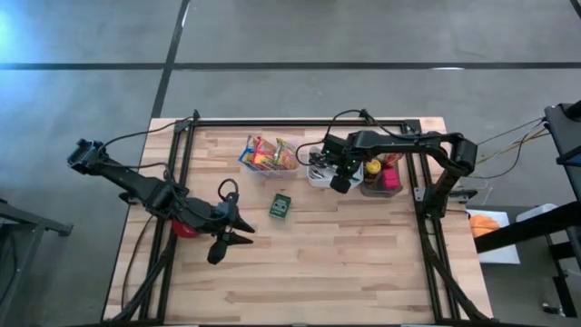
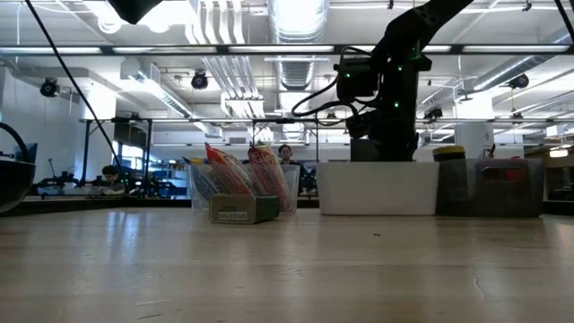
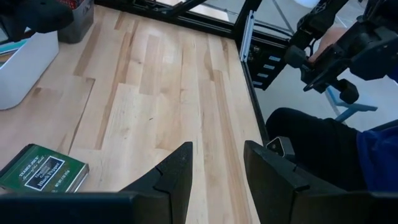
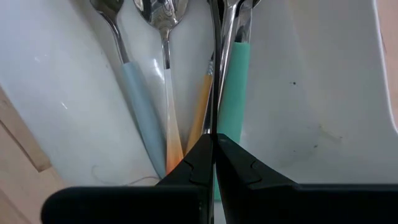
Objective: Pick & Place Food Item
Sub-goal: Put the black spoon into the white bin
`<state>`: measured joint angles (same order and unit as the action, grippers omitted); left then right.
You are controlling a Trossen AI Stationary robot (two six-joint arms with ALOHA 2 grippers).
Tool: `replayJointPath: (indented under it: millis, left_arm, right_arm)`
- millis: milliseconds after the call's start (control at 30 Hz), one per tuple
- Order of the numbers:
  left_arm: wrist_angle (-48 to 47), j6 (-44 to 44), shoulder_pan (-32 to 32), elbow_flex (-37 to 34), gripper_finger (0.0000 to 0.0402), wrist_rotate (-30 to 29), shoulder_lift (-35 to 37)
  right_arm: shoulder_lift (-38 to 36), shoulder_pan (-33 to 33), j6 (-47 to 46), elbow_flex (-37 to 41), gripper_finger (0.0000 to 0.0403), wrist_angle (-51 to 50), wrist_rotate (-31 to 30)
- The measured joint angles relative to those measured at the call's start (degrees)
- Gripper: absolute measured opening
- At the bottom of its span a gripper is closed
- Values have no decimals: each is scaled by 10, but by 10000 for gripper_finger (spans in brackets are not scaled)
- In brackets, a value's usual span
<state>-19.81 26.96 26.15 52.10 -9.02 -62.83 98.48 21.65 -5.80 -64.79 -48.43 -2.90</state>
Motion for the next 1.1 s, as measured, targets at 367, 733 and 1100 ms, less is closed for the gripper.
replayJointPath:
  millis: [367,733,1100]
  left_arm:
    - [-3,-1,0,0,148,0,0]
    - [-4,-1,0,0,148,0,0]
    - [-9,-1,0,0,148,0,0]
  right_arm:
    - [0,0,-7,2,8,20,2]
    - [0,0,-7,3,9,29,1]
    - [0,0,-38,3,111,48,35]
